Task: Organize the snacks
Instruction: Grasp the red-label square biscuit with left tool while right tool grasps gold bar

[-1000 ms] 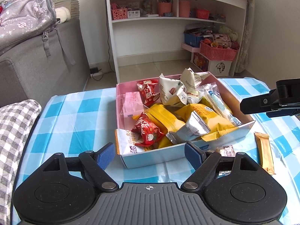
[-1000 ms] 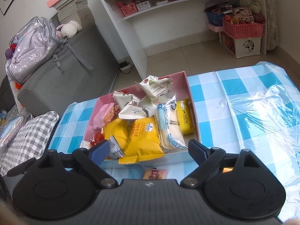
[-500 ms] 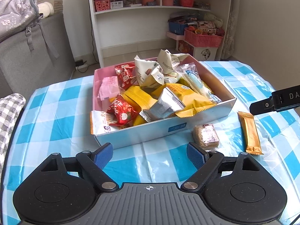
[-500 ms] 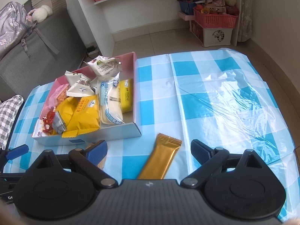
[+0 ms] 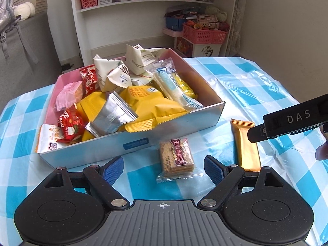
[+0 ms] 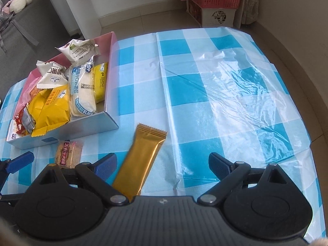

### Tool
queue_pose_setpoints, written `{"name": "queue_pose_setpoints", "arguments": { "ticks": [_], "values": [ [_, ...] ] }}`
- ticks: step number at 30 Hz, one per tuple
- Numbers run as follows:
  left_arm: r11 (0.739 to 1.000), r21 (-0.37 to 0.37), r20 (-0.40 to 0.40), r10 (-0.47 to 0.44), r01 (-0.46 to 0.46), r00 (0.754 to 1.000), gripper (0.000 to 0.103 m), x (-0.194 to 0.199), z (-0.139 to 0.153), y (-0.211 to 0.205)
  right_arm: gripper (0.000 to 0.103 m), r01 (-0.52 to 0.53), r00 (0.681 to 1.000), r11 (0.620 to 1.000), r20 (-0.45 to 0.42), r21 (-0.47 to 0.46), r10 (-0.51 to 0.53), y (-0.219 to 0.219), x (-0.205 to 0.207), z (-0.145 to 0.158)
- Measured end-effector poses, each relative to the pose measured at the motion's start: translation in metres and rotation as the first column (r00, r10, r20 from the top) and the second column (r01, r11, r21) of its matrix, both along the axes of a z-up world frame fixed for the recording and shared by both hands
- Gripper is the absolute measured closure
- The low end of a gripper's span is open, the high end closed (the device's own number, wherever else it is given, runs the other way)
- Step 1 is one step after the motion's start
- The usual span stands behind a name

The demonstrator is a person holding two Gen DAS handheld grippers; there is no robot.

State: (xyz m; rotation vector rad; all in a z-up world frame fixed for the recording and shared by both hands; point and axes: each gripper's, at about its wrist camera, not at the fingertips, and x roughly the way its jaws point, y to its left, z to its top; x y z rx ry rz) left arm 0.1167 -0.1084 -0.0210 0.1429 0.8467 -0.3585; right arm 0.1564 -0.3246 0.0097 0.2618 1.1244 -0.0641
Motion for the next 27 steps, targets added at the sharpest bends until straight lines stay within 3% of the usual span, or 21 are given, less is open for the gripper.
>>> {"name": "queue_pose_setpoints", "arguments": {
  "ticks": [3,6,8,11,18,27],
  "values": [
    [1.000,0.011,0.006,-0.001,0.000,1.000,0.018,0.002,-0.004,-0.010,0.008,0.016,1.000,1.000,-0.009,0.009,-0.016,-0.004,0.001,-0.003],
    [1.000,0.020,0.003,-0.003,0.003,1.000,0.029,0.004,-0.008,-0.016,0.008,0.019,1.000,1.000,-0.013,0.013,-0.018,-0.006,0.002,-0.004],
    [1.000,0.026,-0.001,-0.004,0.004,1.000,0.050,0.005,-0.010,-0.018,0.008,0.014,1.000,1.000,-0.012,0.015,-0.014,-0.005,0.002,-0.004],
    [1.000,0.029,-0.019,0.002,-0.001,1.000,0.069,0.007,-0.012,-0.016,0.008,-0.004,1.000,1.000,-0.013,0.018,0.004,-0.001,0.002,-0.005],
    [0.998,0.061,-0.031,0.028,-0.026,0.999,0.071,0.005,-0.010,-0.004,0.019,-0.049,0.998,0.996,-0.031,0.072,0.052,0.015,0.005,-0.012],
    [0.996,0.060,-0.077,0.068,-0.063,0.995,0.071,0.002,-0.007,0.024,0.027,-0.127,0.992,0.991,-0.032,-0.031,0.126,0.043,0.006,-0.015]
  ]
}}
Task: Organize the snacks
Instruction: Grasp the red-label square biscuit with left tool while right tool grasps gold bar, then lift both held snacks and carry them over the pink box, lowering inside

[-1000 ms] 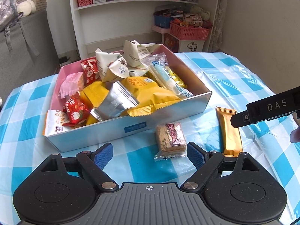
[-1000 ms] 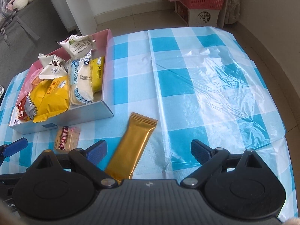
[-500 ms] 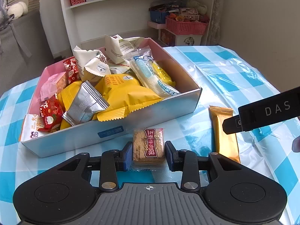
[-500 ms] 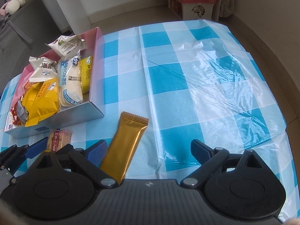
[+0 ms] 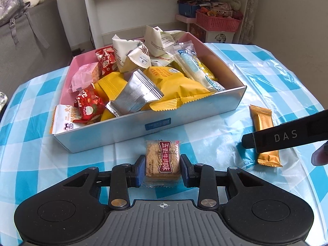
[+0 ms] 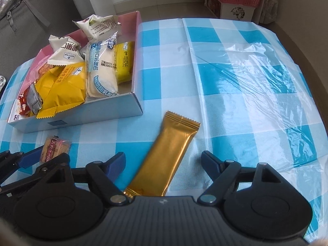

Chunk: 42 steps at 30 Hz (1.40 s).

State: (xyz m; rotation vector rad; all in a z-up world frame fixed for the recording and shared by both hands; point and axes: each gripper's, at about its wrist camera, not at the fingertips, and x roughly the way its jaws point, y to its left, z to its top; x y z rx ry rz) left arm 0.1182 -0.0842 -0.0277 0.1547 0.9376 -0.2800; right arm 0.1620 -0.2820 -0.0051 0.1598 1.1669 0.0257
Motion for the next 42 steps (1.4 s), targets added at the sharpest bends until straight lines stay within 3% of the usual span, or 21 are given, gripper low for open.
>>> {"name": "queue_pose_setpoints", "arguments": {
  "ticks": [7,17,28,31,36,40,42],
  "values": [
    [1.000,0.007,-0.008,-0.004,0.004,1.000,0.071,-0.004,0.001,0.013,0.040,-0.079,0.997,0.996,0.022,-0.051,0.080,0.012,-0.005,0.002],
    [1.000,0.013,-0.008,-0.008,0.008,1.000,0.071,-0.009,0.004,0.021,0.077,-0.153,0.988,0.986,0.026,-0.061,0.154,0.018,-0.012,0.008],
    [1.000,-0.011,0.001,-0.016,0.016,1.000,0.072,-0.014,0.016,0.032,0.077,-0.164,0.986,0.986,0.027,-0.004,0.164,0.012,-0.019,0.020],
    [1.000,-0.026,0.001,-0.010,0.010,1.000,0.084,-0.014,0.022,0.039,0.077,-0.149,0.988,0.989,0.045,0.014,0.148,0.006,-0.020,0.025],
    [0.998,-0.059,0.013,0.001,0.000,1.000,0.085,-0.014,0.032,0.050,0.077,-0.117,0.991,0.992,0.070,0.048,0.113,-0.003,-0.018,0.033],
    [0.993,-0.102,0.003,-0.066,0.066,0.998,0.081,-0.015,0.035,0.051,0.077,-0.115,0.990,0.991,0.087,0.074,0.108,-0.003,-0.017,0.038],
    [0.992,-0.084,0.003,-0.092,0.092,0.996,0.080,-0.017,0.032,0.047,0.077,-0.126,0.989,0.989,0.087,0.076,0.119,0.001,-0.018,0.038]
  ]
}}
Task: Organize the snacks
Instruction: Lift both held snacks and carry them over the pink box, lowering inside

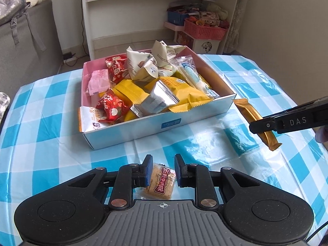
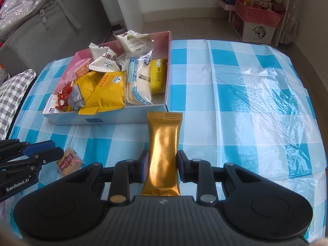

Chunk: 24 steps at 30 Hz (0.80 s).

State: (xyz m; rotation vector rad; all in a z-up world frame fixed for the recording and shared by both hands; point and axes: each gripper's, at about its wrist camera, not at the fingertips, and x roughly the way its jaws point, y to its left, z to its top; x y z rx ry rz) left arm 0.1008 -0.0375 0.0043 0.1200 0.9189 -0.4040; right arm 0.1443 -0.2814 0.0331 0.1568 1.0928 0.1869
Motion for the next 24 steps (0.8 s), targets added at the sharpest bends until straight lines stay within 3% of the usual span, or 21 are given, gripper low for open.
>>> {"name": "queue_pose_setpoints", "arguments": {
  "ticks": [2,5,14,16,17,24],
  "values": [
    [0.999,0.029,-0.008,-0.021,0.021,1.000,0.067,0.000,-0.006,-0.005,0.077,-0.010,1.000,1.000,-0.006,-0.001,0.010,0.003,0.000,-0.001],
    [0.997,0.076,-0.027,-0.032,0.034,0.999,0.057,0.000,-0.014,-0.009,0.077,-0.024,1.000,1.000,-0.013,-0.005,0.024,0.008,-0.002,-0.002],
    [0.979,0.181,-0.061,-0.080,0.090,0.995,0.058,-0.002,-0.033,-0.021,0.077,-0.039,0.999,0.999,-0.022,-0.011,0.039,0.013,-0.002,-0.004],
    [0.977,0.191,-0.060,-0.082,0.092,0.995,0.063,-0.003,-0.034,-0.022,0.077,-0.039,0.999,0.999,-0.022,-0.011,0.039,0.013,-0.002,-0.004],
    [0.976,0.197,-0.058,-0.079,0.089,0.995,0.070,-0.003,-0.034,-0.022,0.077,-0.040,0.999,0.999,-0.022,-0.011,0.039,0.013,-0.002,-0.004],
    [0.979,0.187,-0.061,-0.066,0.076,0.996,0.071,-0.004,-0.028,-0.022,0.077,-0.030,0.999,1.000,-0.016,-0.003,0.030,0.011,-0.002,-0.002]
  ]
}}
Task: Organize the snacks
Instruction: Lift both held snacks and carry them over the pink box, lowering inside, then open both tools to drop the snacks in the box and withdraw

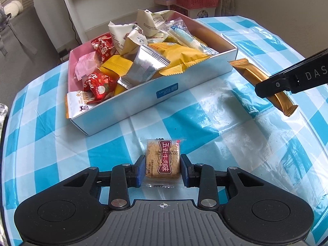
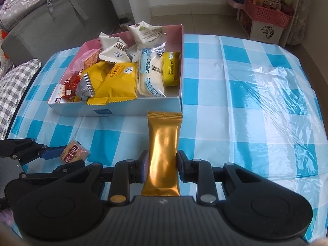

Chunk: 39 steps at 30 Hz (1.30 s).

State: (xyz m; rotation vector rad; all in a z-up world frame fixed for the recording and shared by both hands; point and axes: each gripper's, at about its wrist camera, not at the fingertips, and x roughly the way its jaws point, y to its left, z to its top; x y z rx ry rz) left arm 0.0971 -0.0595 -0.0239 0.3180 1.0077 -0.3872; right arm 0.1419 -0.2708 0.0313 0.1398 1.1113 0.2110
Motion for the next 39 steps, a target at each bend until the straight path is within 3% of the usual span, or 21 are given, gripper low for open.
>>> {"name": "queue_pose_setpoints", "arguments": {
  "ticks": [7,13,21,27,28,29,30,31,32,36,39],
  "values": [
    [0.998,-0.070,0.057,0.011,-0.007,0.998,0.071,-0.002,0.033,0.006,0.077,0.017,0.999,0.998,0.040,0.052,-0.019,-0.005,0.001,0.016],
    [0.991,-0.107,0.153,0.091,-0.076,0.984,0.071,0.014,0.063,0.016,0.077,0.048,0.993,0.992,0.106,0.118,-0.061,-0.006,0.015,0.033],
    [0.979,-0.111,0.190,0.190,-0.171,0.963,0.071,0.068,0.061,0.025,0.077,0.056,0.984,0.980,0.154,0.189,-0.086,0.013,0.049,0.034],
    [0.972,-0.152,0.217,0.211,-0.181,0.953,0.069,0.087,0.053,0.025,0.076,0.060,0.974,0.973,0.198,0.223,-0.106,0.022,0.063,0.029],
    [0.971,-0.158,0.234,0.214,-0.180,0.948,0.066,0.087,0.053,0.025,0.074,0.068,0.971,0.970,0.209,0.232,-0.118,0.021,0.063,0.029],
    [0.970,-0.157,0.243,0.222,-0.188,0.944,0.056,0.086,0.053,0.026,0.069,0.089,0.966,0.969,0.215,0.232,-0.140,0.020,0.062,0.030],
    [0.967,-0.157,0.248,0.233,-0.199,0.940,0.047,0.085,0.053,0.026,0.057,0.100,0.965,0.968,0.215,0.229,-0.151,0.019,0.062,0.030],
    [0.965,-0.161,0.253,0.244,-0.208,0.936,0.031,0.082,0.054,0.028,0.051,0.104,0.964,0.968,0.217,0.228,-0.155,0.017,0.061,0.031],
    [0.963,-0.165,0.255,0.251,-0.214,0.934,0.028,0.079,0.055,0.029,0.045,0.108,0.962,0.969,0.221,0.221,-0.157,0.016,0.060,0.033],
    [0.957,-0.162,0.224,0.275,-0.242,0.935,0.025,0.065,0.060,0.035,0.042,0.109,0.964,0.974,0.219,0.197,-0.152,0.012,0.051,0.039],
    [0.951,-0.159,0.214,0.297,-0.267,0.931,0.016,0.046,0.064,0.040,0.033,0.102,0.966,0.982,0.218,0.158,-0.136,0.010,0.038,0.044]
  ]
}}
